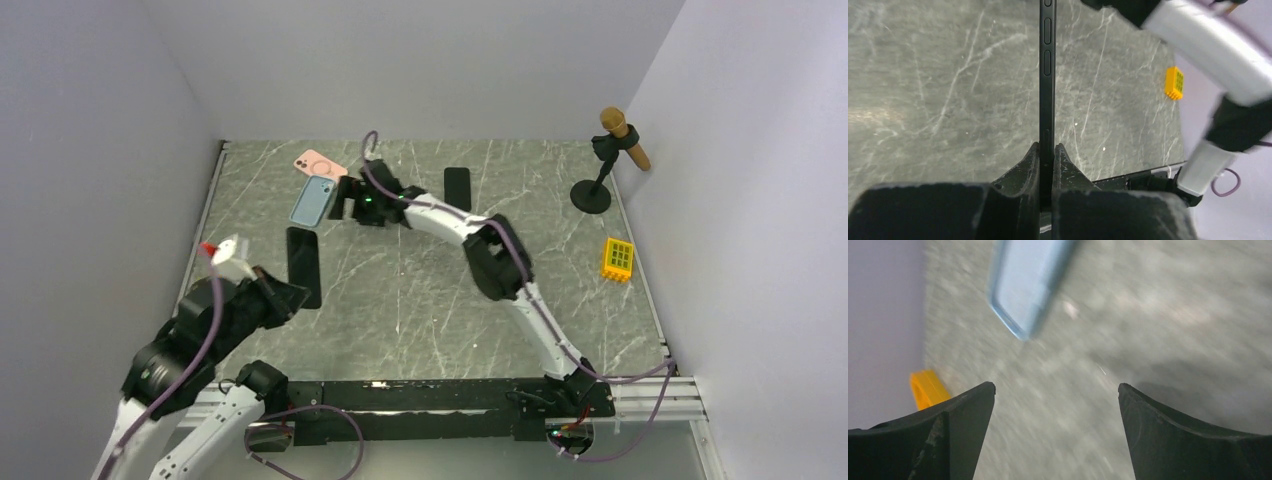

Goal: Take the phone out of the phone case
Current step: Place the phone case at the center of the board, then place the phone at the center of the board.

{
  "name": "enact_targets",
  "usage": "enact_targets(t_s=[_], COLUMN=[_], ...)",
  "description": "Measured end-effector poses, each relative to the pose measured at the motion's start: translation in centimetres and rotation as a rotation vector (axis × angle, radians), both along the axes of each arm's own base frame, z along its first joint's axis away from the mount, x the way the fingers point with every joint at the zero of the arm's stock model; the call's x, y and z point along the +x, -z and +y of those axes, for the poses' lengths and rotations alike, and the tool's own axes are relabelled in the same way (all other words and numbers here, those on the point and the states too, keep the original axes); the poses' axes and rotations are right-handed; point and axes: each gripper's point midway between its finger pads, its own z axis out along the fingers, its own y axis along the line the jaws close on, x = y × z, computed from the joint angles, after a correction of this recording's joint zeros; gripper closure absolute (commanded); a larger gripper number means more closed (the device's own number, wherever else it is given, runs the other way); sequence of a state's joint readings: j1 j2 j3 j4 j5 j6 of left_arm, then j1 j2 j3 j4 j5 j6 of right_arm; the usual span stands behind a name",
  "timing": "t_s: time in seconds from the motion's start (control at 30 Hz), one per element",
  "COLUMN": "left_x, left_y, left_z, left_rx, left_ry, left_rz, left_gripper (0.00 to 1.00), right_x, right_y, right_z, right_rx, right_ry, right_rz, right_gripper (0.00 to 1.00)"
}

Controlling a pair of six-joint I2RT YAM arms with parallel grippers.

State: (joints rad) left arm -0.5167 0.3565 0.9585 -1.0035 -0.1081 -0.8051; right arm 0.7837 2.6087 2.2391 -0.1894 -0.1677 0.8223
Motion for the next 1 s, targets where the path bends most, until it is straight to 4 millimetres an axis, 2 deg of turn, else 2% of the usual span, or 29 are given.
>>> enact_targets(t_s=[0.07, 0.17, 0.27, 0.33, 0.4, 0.5, 0.57, 0.67, 0.73, 0.93, 1.0], left_x=[1.4, 3.4, 5.2, 6.9, 8.7, 12.0, 14.1, 17.1, 20.1, 29.2, 31.2], left_y=[1.6, 4.0, 5.4, 5.8, 6.4, 8.2, 10.2, 13.2, 14.9, 18.0, 19.1], left_z=[-1.5, -3.5, -5.0, -6.2, -7.5, -9.6, -10.8, -12.8, -14.6, -20.8, -22.2], left_rx=[0.004, 0.011, 0.021, 0.019, 0.018, 0.015, 0.024, 0.047, 0.049, -0.005, -0.02], left_ry=[0.024, 0.05, 0.07, 0.082, 0.089, 0.11, 0.12, 0.153, 0.178, 0.285, 0.304], left_rz=[0.055, 0.136, 0.185, 0.196, 0.205, 0.227, 0.261, 0.333, 0.364, 0.358, 0.352], left_gripper=[1.0, 1.0, 1.0, 1.0, 1.0, 1.0, 1.0, 1.0, 1.0, 1.0, 1.0], right_x=[-1.2, -3.7, -6.3, -7.9, -9.9, -13.7, -16.0, -18.3, -19.5, -23.7, -24.7], right_y=[-0.5, -2.7, -6.9, -10.3, -13.3, -16.6, -17.4, -17.3, -17.0, -17.0, -17.2], right_z=[-4.8, -13.0, -20.9, -25.3, -27.8, -30.0, -31.1, -32.9, -33.7, -35.8, -36.3], right_rx=[-0.09, -0.175, -0.207, -0.21, -0.207, -0.181, -0.176, -0.196, -0.203, -0.147, -0.129], right_ry=[0.015, 0.051, 0.113, 0.166, 0.191, 0.182, 0.171, 0.17, 0.172, 0.184, 0.19], right_rz=[0.035, 0.06, 0.026, -0.042, -0.115, -0.21, -0.238, -0.24, -0.232, -0.231, -0.236], right_gripper=[0.04, 0.04, 0.02, 0.02, 0.02, 0.02, 0.02, 0.02, 0.03, 0.03, 0.03])
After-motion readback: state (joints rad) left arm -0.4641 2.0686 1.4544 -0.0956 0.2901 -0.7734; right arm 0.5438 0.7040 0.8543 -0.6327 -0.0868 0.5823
